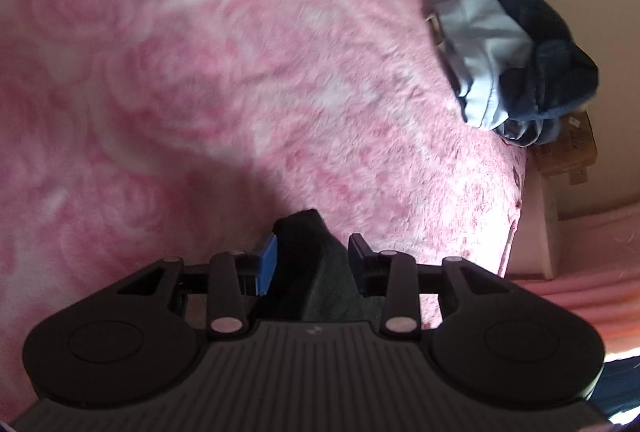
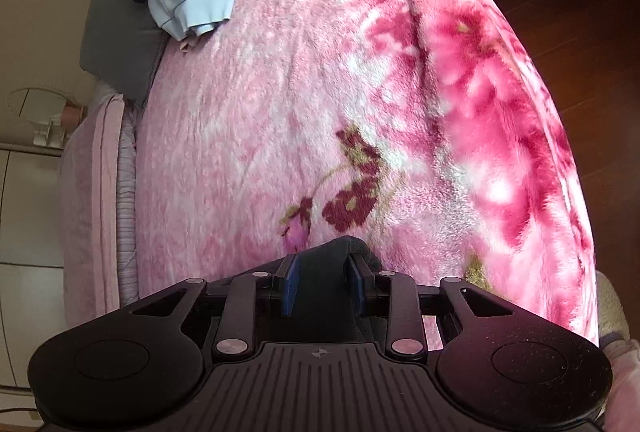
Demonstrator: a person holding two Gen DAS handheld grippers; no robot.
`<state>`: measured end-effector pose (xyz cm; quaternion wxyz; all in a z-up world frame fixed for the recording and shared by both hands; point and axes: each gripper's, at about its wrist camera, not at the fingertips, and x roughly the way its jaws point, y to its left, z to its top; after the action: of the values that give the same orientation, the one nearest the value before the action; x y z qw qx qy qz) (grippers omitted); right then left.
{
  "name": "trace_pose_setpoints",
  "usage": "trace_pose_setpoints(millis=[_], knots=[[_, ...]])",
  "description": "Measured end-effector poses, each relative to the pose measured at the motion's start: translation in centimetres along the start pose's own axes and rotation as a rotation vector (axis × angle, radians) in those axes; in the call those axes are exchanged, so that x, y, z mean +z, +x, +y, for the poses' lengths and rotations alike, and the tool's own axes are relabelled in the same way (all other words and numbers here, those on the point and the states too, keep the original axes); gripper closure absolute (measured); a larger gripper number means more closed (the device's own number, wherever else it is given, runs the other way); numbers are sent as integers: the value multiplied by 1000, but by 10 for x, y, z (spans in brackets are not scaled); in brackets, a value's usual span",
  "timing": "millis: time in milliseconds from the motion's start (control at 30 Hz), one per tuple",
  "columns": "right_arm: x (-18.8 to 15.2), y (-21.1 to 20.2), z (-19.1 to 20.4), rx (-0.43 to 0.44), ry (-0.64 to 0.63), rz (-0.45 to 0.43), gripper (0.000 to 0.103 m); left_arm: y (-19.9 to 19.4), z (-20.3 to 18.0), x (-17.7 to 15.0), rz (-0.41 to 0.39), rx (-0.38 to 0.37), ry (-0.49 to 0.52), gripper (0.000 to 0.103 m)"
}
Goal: Fold clothes
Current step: 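Lift the folded pants with both grippers and carry them across the bedspread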
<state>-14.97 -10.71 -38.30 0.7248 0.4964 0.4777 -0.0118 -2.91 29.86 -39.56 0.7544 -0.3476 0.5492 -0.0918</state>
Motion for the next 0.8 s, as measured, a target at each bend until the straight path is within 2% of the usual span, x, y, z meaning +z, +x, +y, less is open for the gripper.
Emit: trace_pose_setpoints(millis=[67,200,267,300,333,467,500,567,667,700,800], knots=[[2,2,-4,9,26,7,72,13,7,7,40,-23,-61,66],[6,4,-8,24,46,22,72,36,24,16,103,-60,-191,69],[6,4,-6,18,13,30,72,35,22,15,101,-55,-154,82],[5,4,-4,8,-7,31,81,33,21,14,89,-54,-140,84],[5,4,-3,-6,-30,30,84,27,19,11,61,-57,-133,86],[-5,2,0,-20,-67,-5,89,4,8,-12,-119,-60,-62,88],[-7,1,0,-25,-63,-16,90,3,10,-17,-153,-64,-76,87],[-10,2,0,-35,-62,-35,90,15,25,-23,-180,-87,-204,87],[-9,7,3,-43,-82,-38,90,32,50,-26,-182,-154,-474,88],[-8,9,4,-43,-95,-34,89,34,53,-25,-171,-168,-511,88],[-6,8,9,-45,-142,-14,85,26,56,-17,-142,-206,-508,88]])
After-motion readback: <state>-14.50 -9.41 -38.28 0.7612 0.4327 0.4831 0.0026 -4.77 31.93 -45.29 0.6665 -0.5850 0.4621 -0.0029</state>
